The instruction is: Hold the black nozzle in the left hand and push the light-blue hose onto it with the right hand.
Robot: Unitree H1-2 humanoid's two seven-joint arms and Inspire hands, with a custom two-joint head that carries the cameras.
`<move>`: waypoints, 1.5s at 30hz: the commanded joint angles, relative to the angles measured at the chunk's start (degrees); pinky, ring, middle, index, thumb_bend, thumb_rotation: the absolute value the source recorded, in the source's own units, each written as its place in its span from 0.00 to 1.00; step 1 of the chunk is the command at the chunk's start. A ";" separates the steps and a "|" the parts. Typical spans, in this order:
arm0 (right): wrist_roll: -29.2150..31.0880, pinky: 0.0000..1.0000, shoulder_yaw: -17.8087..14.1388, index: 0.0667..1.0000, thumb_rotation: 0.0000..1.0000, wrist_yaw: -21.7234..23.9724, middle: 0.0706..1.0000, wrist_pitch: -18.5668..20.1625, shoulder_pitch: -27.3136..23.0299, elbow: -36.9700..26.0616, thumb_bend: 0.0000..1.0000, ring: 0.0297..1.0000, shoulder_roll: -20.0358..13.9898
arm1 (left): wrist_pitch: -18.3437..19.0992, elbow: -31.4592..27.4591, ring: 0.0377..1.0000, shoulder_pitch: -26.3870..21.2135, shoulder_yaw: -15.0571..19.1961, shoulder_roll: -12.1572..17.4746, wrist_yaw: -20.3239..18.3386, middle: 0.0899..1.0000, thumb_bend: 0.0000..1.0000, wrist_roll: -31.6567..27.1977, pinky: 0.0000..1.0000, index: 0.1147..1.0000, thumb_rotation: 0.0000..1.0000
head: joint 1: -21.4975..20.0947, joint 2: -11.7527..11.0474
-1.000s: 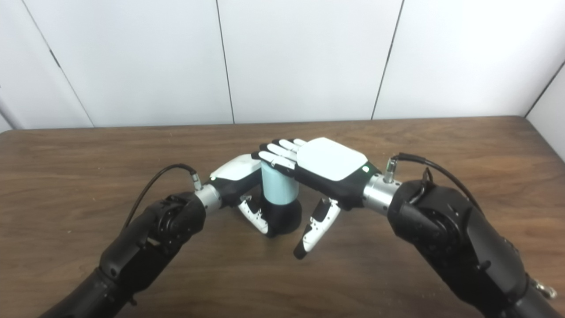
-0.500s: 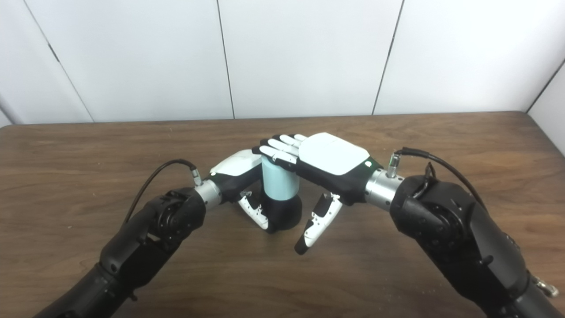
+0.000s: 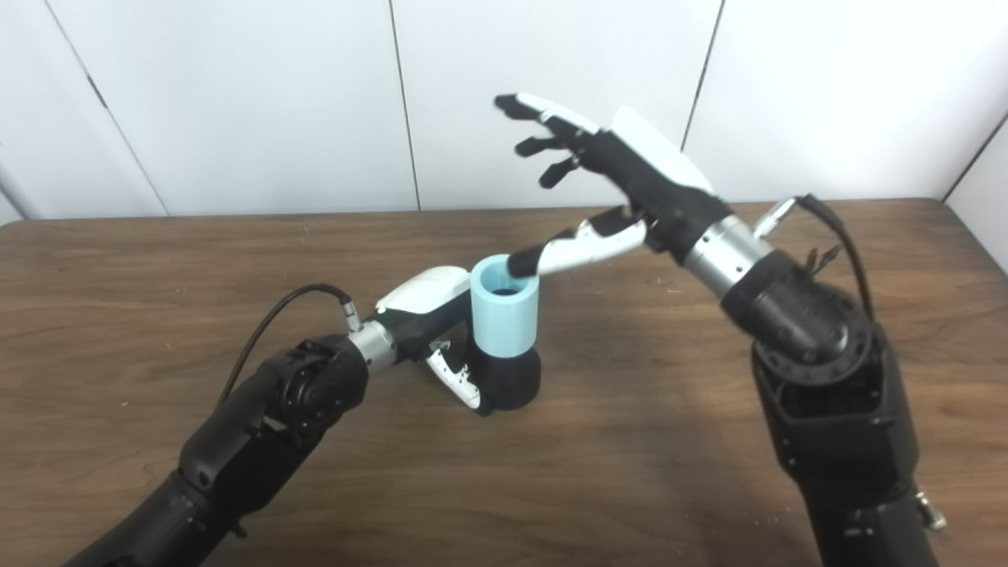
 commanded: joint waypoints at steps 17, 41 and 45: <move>15.48 0.52 -12.43 0.79 0.62 -13.86 0.77 4.28 5.91 6.39 0.59 0.66 9.78 | 1.61 0.81 0.58 1.71 -1.02 1.31 -3.17 0.43 0.53 1.19 1.00 0.42 0.00 | 0.65 0.02; 20.74 0.51 -7.11 0.80 0.56 -21.24 0.77 4.22 13.05 7.86 0.60 0.65 5.88 | 3.57 -5.46 1.00 4.06 3.46 2.87 -0.81 1.00 1.00 4.06 1.00 1.00 0.34 | 1.05 0.13; 21.36 0.51 -6.82 0.79 0.56 -21.27 0.77 4.22 13.20 7.87 0.59 0.65 5.57 | 4.00 -6.40 1.00 4.63 4.62 3.20 -0.97 1.00 1.00 3.68 1.00 1.00 0.34 | 1.12 0.18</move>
